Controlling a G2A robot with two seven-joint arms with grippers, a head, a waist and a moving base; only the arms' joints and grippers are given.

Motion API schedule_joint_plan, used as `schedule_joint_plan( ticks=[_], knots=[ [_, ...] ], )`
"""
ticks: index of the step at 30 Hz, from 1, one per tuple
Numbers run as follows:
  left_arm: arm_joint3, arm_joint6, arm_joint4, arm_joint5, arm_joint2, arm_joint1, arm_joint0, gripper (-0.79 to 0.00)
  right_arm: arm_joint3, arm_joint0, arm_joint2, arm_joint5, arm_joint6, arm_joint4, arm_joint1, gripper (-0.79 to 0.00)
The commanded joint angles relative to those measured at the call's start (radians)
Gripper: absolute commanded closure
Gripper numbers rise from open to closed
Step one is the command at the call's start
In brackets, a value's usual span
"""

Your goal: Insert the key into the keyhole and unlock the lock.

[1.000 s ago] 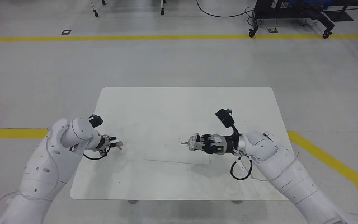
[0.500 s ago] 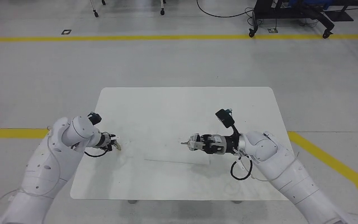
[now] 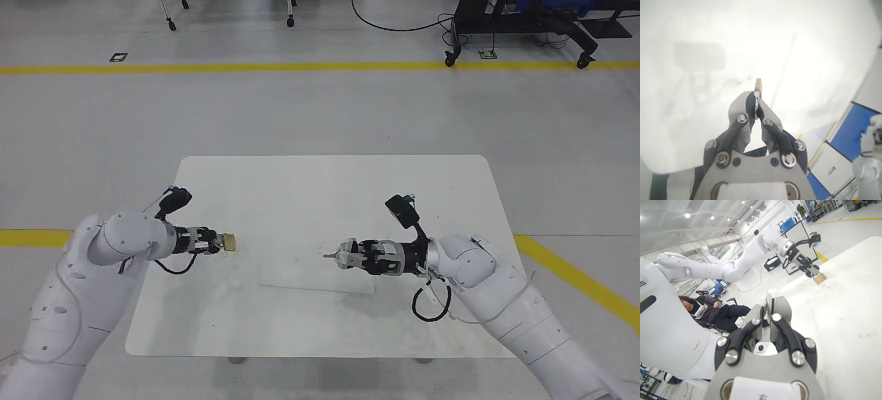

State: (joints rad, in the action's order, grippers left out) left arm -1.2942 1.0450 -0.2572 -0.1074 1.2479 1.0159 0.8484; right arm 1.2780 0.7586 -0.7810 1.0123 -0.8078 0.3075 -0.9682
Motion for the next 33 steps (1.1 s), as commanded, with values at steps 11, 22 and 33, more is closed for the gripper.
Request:
schedule_joint_plan(
  ticks=[11,22,33],
  knots=[
    [0.047,0.037,0.553,0.514,0.109,0.001,0.162,0.0,0.0,0.0,0.0,0.0,0.0,0.0,0.0,0.0],
    [-0.184,-0.241,0.191,0.546,0.14,-0.012,0.274,0.0,-0.014,0.006,-0.02,-0.047,0.058,-0.006,0.0,0.0],
    [-0.558,-0.561,-0.144,0.643,0.082,-0.007,0.502,0.0,-0.008,0.001,-0.021,-0.148,0.153,0.012,-0.031,0.0]
  ],
)
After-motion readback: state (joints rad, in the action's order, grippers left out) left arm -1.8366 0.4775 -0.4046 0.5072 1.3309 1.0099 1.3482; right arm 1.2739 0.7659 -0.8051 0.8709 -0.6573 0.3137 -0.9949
